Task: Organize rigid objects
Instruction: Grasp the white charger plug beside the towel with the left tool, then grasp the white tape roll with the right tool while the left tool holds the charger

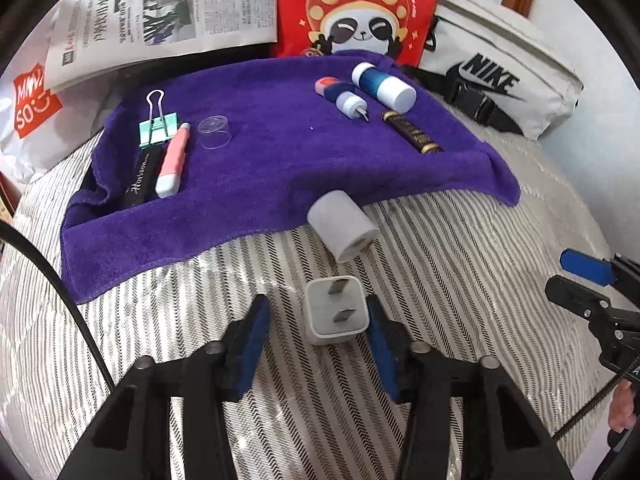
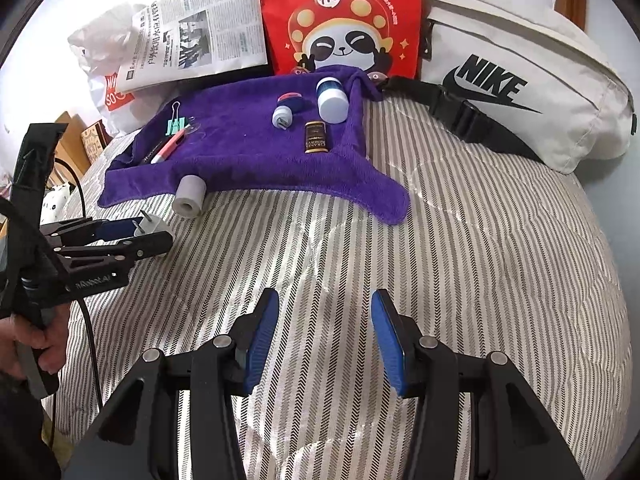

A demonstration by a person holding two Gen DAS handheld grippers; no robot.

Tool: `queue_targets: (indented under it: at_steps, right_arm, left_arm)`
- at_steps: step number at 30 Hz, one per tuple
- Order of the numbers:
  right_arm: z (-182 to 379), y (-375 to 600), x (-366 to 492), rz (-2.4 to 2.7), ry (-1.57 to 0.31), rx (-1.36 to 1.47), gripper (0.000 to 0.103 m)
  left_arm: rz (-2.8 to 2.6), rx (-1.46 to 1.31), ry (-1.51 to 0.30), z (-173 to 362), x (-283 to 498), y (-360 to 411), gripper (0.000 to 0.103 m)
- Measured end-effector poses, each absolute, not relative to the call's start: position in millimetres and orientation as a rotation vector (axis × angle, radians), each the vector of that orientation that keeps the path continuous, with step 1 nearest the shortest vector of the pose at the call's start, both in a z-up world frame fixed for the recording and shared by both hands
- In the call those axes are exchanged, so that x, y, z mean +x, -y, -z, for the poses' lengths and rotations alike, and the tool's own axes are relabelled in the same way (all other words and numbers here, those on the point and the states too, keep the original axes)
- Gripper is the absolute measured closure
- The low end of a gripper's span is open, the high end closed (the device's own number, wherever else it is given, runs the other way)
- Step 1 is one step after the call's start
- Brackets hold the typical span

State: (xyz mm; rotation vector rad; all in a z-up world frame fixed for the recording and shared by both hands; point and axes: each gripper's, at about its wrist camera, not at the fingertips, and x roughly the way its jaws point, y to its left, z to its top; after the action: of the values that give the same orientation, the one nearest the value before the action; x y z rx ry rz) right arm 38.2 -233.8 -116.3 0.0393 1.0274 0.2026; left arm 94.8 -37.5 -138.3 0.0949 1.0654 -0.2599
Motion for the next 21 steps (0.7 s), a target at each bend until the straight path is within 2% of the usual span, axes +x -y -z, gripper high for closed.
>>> queue_targets:
  at_steps: [1, 2, 21]
  right_arm:
    - [116.9, 233.2, 38.7, -0.204, -1.029, 0.039, 0.055]
    - [117.9, 232.2, 39.1, -0.204, -1.032, 0.038, 0.055]
    - [112.4, 173.1, 61.4, -0.279, -1.010, -0.003, 0.055]
  left_arm:
    - [0.259, 0.103, -1.057, 138.5, 94.4, 39.3, 0.072]
    - [0.267, 0.106, -1.049, 138.0, 93.5, 40.8, 0.076]
    - [0.163, 0.062, -1.017, 131.1, 70.7, -49.8, 0.076]
